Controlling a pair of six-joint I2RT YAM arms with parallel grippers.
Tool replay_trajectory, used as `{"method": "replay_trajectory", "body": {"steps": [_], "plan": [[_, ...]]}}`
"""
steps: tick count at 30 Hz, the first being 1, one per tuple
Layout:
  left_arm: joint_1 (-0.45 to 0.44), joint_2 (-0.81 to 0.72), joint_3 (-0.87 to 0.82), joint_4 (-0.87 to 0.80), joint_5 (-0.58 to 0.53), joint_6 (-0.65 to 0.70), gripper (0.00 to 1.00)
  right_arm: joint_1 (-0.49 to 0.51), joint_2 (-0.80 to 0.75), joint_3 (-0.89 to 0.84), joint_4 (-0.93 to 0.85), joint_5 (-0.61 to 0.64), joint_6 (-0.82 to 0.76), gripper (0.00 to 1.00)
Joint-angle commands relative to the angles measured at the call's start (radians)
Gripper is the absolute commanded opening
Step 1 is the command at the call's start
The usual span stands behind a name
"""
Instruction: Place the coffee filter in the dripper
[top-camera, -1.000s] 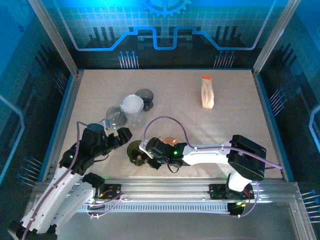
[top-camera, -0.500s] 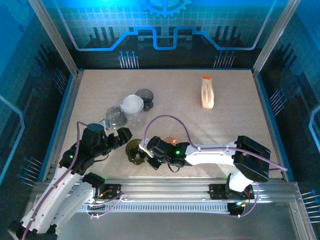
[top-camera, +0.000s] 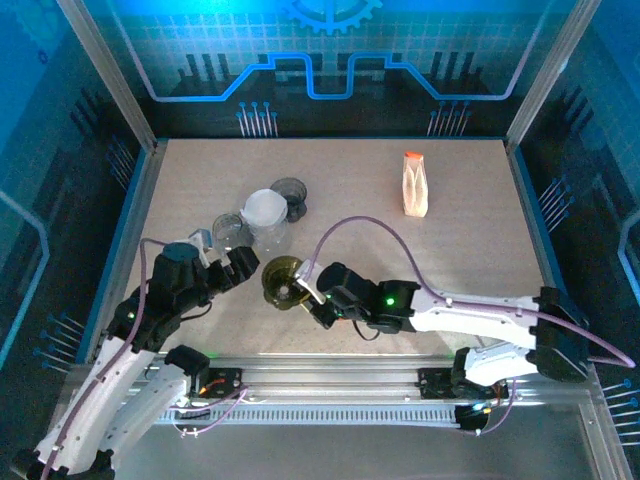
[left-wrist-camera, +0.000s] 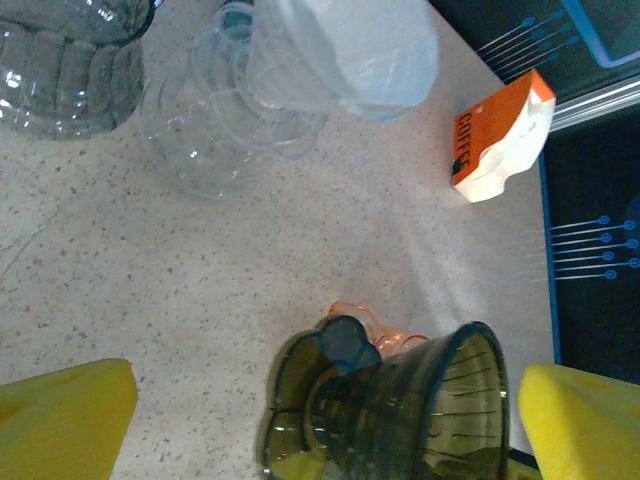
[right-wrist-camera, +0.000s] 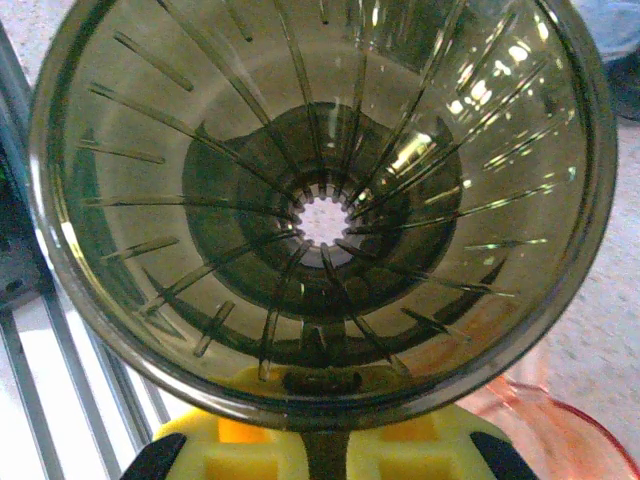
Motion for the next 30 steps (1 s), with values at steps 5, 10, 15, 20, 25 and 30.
{"method": "replay_trajectory", "body": {"steps": [5, 10, 15, 20, 25, 30], "plan": [[0.007, 0.065, 0.001, 0.084, 0.065, 0.021, 0.99, -0.060, -0.149, 0.034, -0.311, 0.064, 0.072, 0.00], [0.005, 0.116, -0.051, 0.186, 0.124, -0.021, 0.99, -0.078, -0.212, 0.041, -0.456, 0.083, 0.108, 0.00], [0.005, 0.139, -0.079, 0.224, 0.137, -0.033, 0.99, -0.105, -0.228, 0.040, -0.479, 0.066, 0.121, 0.00], [0.005, 0.146, -0.081, 0.219, 0.141, -0.031, 0.99, -0.120, -0.194, 0.047, -0.476, 0.047, 0.109, 0.00], [0.004, 0.137, -0.089, 0.205, 0.135, -0.027, 0.99, -0.119, -0.188, 0.047, -0.476, 0.035, 0.115, 0.00], [0.004, 0.137, -0.105, 0.214, 0.137, -0.033, 0.99, -0.120, -0.196, 0.031, -0.470, 0.019, 0.130, 0.00]]}}
